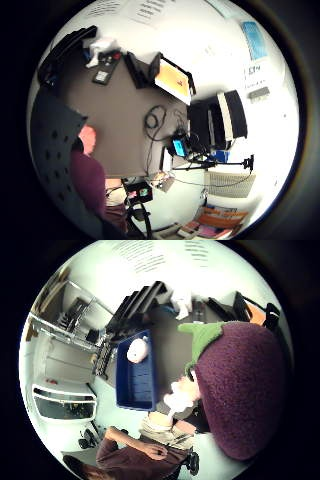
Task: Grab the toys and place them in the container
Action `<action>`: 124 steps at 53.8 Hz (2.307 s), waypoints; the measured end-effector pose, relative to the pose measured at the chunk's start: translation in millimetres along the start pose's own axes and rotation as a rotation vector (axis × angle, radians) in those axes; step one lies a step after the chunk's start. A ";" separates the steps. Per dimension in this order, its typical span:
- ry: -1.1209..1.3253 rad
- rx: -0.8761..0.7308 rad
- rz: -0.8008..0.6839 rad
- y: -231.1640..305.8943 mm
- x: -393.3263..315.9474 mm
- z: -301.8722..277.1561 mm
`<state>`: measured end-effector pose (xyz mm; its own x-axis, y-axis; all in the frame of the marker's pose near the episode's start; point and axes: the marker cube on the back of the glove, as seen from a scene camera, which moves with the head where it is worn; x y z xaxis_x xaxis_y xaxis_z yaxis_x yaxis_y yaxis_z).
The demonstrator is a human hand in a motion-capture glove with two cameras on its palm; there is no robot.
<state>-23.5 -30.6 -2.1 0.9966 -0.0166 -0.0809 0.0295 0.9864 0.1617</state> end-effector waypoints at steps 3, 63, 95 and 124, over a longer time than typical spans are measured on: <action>-0.018 0.004 -0.052 -9.2 -31.7 -2.5; -0.012 -0.395 -0.409 -22.9 -264.1 45.4; 0.039 -0.427 -0.234 17.5 -55.5 13.3; 0.026 -0.706 -0.442 104.6 -65.9 227.4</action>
<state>-68.6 36.4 243.8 0.9023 -0.4308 -0.0159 0.3536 0.7609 -0.5441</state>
